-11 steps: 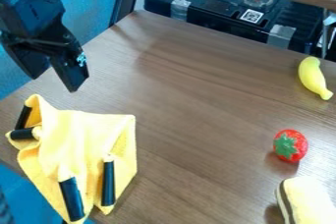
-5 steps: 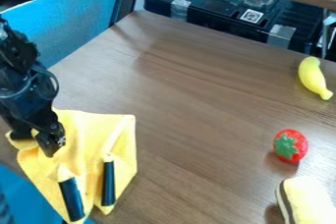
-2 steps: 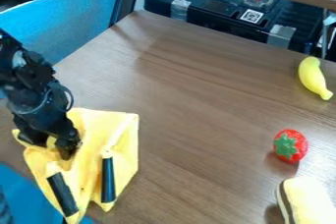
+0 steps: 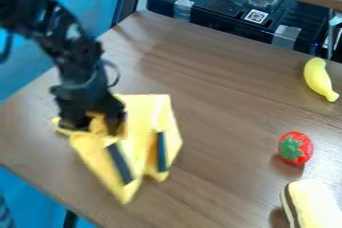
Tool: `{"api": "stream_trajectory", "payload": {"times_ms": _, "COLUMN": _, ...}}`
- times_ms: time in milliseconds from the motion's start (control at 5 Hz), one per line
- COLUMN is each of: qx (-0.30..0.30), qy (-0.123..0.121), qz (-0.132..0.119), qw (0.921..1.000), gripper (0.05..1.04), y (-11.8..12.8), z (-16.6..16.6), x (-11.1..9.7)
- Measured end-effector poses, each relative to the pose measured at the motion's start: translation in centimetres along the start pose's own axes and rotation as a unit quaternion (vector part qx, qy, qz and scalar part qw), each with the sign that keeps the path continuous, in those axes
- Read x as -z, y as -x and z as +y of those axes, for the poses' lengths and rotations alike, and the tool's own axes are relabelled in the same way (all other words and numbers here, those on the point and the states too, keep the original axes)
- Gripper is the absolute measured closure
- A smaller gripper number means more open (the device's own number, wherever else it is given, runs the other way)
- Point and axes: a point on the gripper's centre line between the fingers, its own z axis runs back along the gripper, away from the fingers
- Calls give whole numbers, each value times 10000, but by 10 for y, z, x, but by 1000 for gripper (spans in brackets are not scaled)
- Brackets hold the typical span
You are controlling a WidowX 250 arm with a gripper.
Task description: Move the cloth to the top side of the table
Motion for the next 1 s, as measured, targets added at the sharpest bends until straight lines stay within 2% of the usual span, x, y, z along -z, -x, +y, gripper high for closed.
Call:
{"api": "stream_trajectory", "payload": {"times_ms": 200, "qx": -530, "qy": 14, "qz": 14, "qw": 9986, "gripper": 83, "y": -30, "z": -16, "x": 11}}
{"api": "stream_trajectory", "payload": {"times_ms": 400, "qx": -704, "qy": 41, "qz": -81, "qw": 9975, "gripper": 84, "y": -58, "z": -37, "x": 13}}
{"api": "stream_trajectory", "payload": {"times_ms": 600, "qx": -757, "qy": -29, "qz": -292, "qw": 9967, "gripper": 84, "y": -80, "z": -53, "x": 14}}
{"api": "stream_trajectory", "payload": {"times_ms": 1000, "qx": -706, "qy": -306, "qz": -391, "qw": 9963, "gripper": 83, "y": -99, "z": -62, "x": 31}}
